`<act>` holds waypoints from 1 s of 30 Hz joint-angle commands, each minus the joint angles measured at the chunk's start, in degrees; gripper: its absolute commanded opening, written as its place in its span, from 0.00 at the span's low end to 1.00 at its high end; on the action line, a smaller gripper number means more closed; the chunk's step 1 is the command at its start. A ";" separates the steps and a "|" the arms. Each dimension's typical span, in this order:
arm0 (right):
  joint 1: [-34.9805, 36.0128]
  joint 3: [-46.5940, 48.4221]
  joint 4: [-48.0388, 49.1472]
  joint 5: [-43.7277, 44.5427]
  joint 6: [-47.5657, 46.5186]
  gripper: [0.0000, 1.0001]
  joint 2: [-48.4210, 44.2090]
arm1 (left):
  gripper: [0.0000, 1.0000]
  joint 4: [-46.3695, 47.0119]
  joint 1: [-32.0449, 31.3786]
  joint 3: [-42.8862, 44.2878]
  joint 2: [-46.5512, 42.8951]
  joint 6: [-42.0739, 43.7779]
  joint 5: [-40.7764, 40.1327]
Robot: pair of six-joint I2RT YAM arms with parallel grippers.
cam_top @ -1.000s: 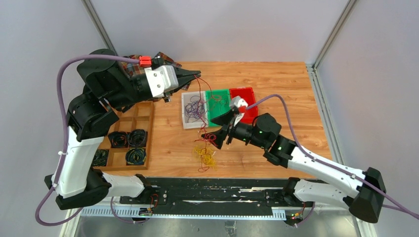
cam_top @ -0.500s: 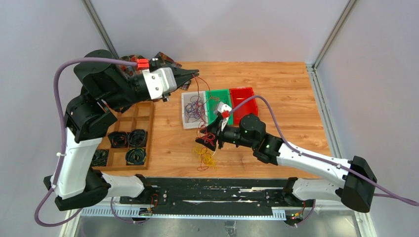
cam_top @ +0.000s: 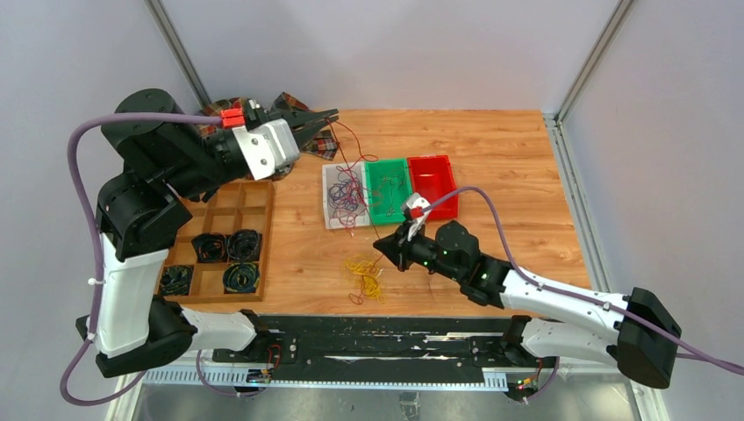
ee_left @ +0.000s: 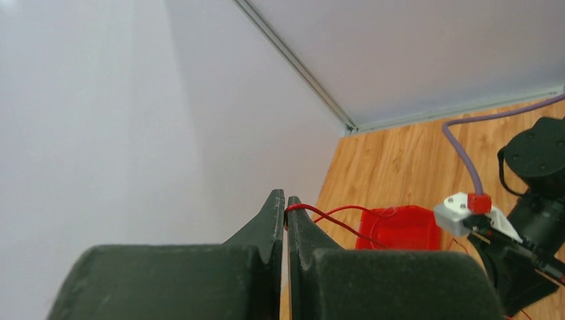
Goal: Untangle the cables
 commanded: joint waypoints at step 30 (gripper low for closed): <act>-1.13 14.24 -6.77 0.69 -3.49 0.79 -10.57 | 0.00 5.49 -0.62 -11.82 -5.75 -0.22 -1.06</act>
